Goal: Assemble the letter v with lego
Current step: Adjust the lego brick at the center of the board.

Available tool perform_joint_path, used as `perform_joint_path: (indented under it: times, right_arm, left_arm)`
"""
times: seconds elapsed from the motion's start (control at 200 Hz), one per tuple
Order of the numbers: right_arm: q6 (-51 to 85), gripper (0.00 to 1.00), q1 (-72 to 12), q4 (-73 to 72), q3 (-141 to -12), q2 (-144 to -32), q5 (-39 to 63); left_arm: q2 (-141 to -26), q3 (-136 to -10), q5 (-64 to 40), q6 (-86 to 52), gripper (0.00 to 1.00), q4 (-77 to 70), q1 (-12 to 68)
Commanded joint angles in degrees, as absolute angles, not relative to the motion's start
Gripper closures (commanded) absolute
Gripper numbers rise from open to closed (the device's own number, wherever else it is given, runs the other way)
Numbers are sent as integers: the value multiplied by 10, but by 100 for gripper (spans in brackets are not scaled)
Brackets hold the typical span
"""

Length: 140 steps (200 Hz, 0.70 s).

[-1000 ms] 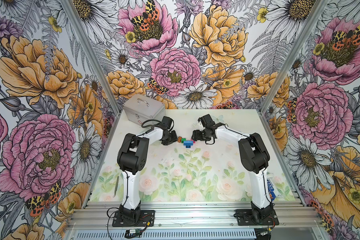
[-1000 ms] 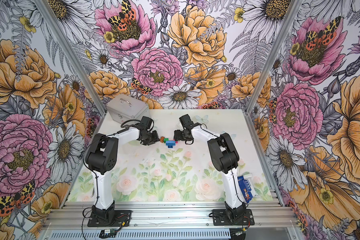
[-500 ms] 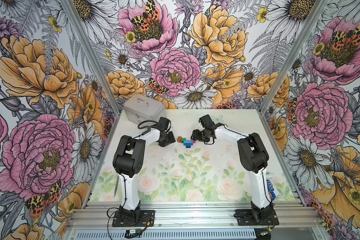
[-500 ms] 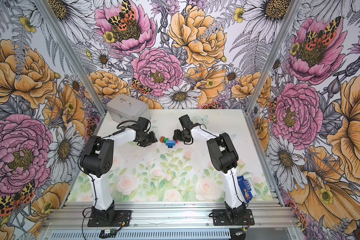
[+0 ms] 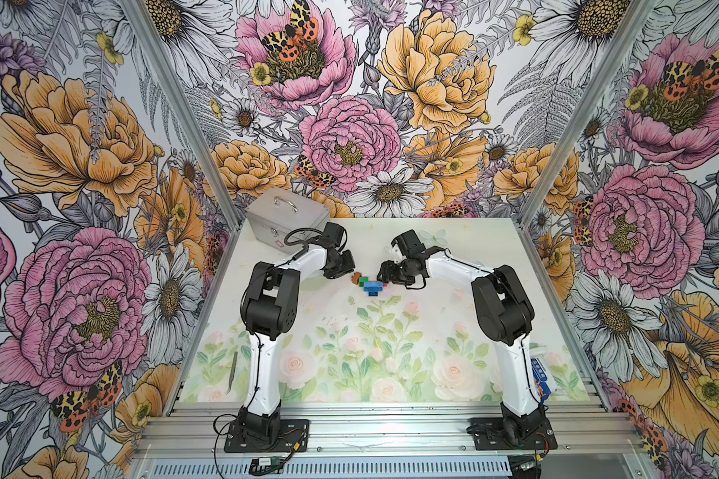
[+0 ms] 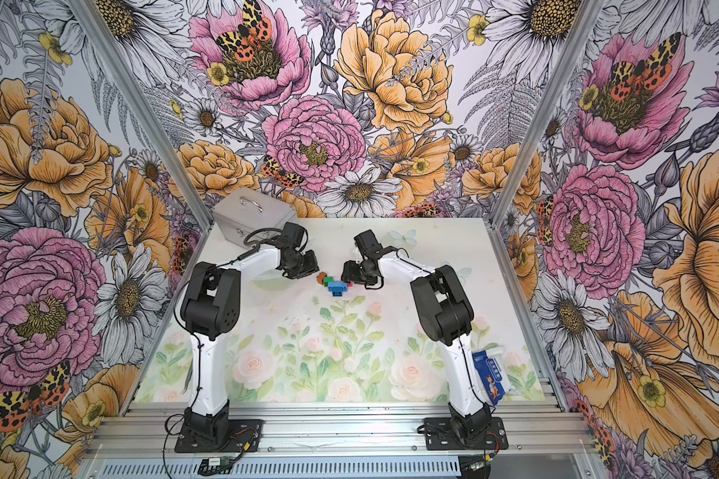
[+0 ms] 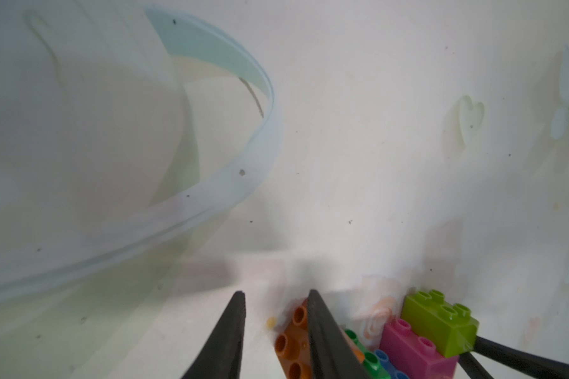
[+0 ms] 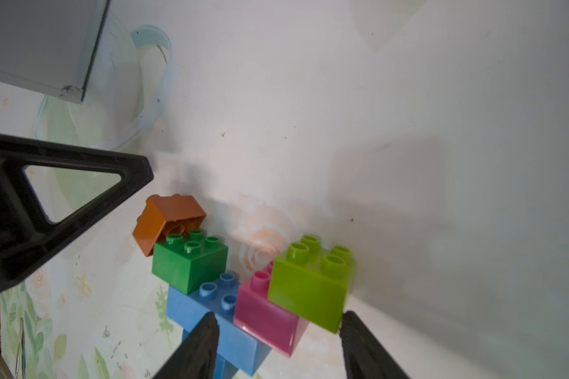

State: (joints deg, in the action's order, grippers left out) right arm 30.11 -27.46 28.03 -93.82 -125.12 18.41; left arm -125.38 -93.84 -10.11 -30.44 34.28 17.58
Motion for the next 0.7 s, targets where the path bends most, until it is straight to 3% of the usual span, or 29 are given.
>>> perform_joint_path:
  times: [0.0, 0.49, 0.64, 0.695]
  right_arm:
    - [278, 38, -279, 280, -959, -1262, 197]
    - [249, 38, -280, 304, -957, -1253, 185]
    - [246, 38, -280, 306, -949, -1247, 182]
    - [246, 38, -280, 307, -945, -1243, 177]
  left_arm:
    - [-1264, -953, -109, -293, 69, 358, 181]
    - [-1299, -1003, -130, -237, 64, 377, 191]
    - [-1291, -1007, -119, -231, 58, 383, 188]
    - [-1282, -1006, -114, -229, 51, 385, 187]
